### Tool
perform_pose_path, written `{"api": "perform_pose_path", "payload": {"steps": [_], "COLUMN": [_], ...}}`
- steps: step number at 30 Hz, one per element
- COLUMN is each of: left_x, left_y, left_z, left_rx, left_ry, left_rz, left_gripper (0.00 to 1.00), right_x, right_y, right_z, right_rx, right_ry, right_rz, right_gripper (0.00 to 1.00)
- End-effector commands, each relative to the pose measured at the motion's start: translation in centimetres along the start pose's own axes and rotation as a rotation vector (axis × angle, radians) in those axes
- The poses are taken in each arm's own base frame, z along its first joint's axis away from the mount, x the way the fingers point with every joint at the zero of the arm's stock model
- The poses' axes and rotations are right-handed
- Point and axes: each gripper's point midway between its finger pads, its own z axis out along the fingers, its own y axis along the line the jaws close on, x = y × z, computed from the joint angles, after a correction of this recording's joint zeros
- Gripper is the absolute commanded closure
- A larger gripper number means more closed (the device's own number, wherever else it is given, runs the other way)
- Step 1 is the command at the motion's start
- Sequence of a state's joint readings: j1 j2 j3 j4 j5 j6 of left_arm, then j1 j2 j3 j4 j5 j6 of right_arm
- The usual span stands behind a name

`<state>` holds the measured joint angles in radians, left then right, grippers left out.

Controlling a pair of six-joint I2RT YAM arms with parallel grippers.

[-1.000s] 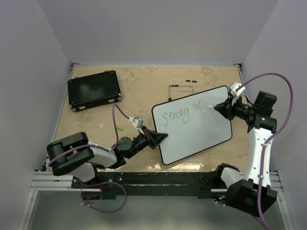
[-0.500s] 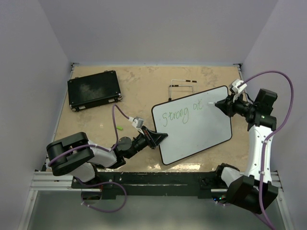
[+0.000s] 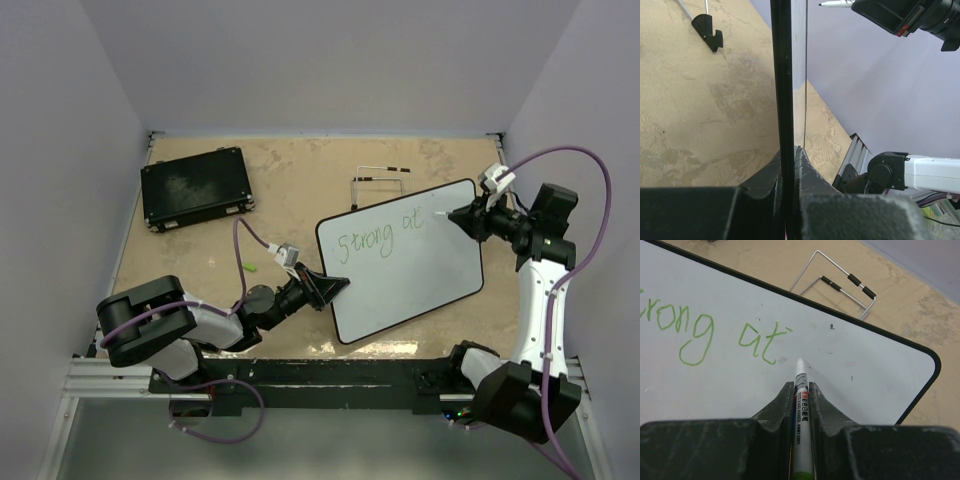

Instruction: Write a sentence on the whiteboard

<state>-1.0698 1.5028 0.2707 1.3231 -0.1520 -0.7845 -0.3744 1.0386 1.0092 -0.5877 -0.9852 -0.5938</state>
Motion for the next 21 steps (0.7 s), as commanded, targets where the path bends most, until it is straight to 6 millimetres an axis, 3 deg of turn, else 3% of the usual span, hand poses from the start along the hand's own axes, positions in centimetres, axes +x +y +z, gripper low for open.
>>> {"api": "perform_pose_path", "payload": {"steps": [1, 21], "left_x": [-0.1, 0.0], "left_y": [0.4, 0.5], "left_z": [-0.5, -0.4], "left_rx": [0.012, 0.018], "left_ry": [-0.001, 0.002], "left_rz": [0.094, 0.094], "left_gripper": [1.0, 1.0], "right_x": [-0.7, -2.4], "right_y": [-0.9, -2.2], "right_z": [0.0, 1.5], "right_rx": [0.027, 0.015], "right_ry": [-0.017, -0.082], "right_rz": [-0.017, 0.009], "right_gripper": [1.0, 1.0]}}
